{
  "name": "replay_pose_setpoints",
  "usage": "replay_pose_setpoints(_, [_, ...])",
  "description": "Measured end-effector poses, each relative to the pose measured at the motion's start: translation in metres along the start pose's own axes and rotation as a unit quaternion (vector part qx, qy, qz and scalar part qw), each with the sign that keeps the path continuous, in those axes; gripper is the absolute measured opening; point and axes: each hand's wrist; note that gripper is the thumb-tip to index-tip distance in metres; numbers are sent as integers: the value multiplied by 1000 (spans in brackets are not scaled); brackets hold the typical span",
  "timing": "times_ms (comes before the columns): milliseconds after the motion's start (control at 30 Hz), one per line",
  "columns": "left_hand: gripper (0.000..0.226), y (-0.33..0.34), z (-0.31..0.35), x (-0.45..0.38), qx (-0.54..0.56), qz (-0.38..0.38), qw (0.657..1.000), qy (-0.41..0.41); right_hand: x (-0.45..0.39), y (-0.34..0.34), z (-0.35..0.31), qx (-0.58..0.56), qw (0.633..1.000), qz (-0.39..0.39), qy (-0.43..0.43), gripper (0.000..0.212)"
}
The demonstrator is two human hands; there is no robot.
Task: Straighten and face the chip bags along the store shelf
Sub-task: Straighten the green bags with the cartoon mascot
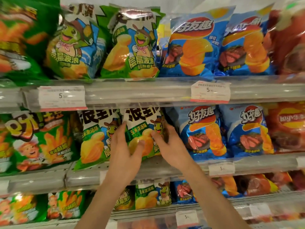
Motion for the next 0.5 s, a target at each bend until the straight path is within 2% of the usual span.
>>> replay_pose_setpoints(33, [77, 0, 0, -1, 2, 0, 1000, -1, -3, 4, 0, -11, 1000, -8, 16, 64])
replay_pose_setpoints(67, [76, 1, -1, -2, 5, 0, 1000, -1, -3, 5, -1, -17, 1000, -4, 23, 63])
replay_pose_setpoints(167, [76, 4, -5, 1, 24, -12, 1000, -16, 4, 2, 7, -6, 999, 51, 14, 41])
replay_pose_setpoints(233, [79, 6, -5, 3, 54, -19, 998, -34, 9, -2, 11, 2, 997, 71, 1, 37])
replay_pose_setpoints(333, [84, 10, -2, -2, 74, -33, 995, -63, 9, -9, 10, -12, 999, 45, 24, 38])
replay_pose_setpoints(400, [87, 11, 6, -12, 98, -51, 987, -114, 0, -18, -5, -33, 997, 5, 68, 33])
replay_pose_setpoints(500, [85, 13, 14, -35, 116, -64, 968, -213, -29, -24, -21, -42, 991, -13, 126, 60])
Point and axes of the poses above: each hand's wrist, its own x-axis away from the middle knuckle, its own y-axis out of the palm, z = x × y, and after that the axes turned 13 degrees about z, right-handed
